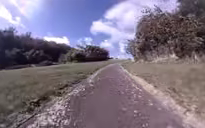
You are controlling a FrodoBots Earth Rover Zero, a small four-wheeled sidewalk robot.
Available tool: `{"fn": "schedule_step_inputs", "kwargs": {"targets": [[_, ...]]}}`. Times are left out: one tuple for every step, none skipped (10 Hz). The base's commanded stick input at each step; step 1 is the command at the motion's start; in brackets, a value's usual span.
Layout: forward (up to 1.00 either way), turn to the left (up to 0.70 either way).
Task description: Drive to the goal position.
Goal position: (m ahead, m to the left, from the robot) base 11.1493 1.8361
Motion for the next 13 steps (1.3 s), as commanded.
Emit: {"fn": "schedule_step_inputs", "kwargs": {"targets": [[1.0, -0.34], [1.0, 0.0], [1.0, 0.0], [1.0, 0.0], [1.0, 0.01], [1.0, 0.02], [1.0, 0.0], [1.0, 0.0], [1.0, 0.0], [1.0, 0.0], [1.0, 0.0], [1.0, 0.0], [1.0, 0.0]]}}
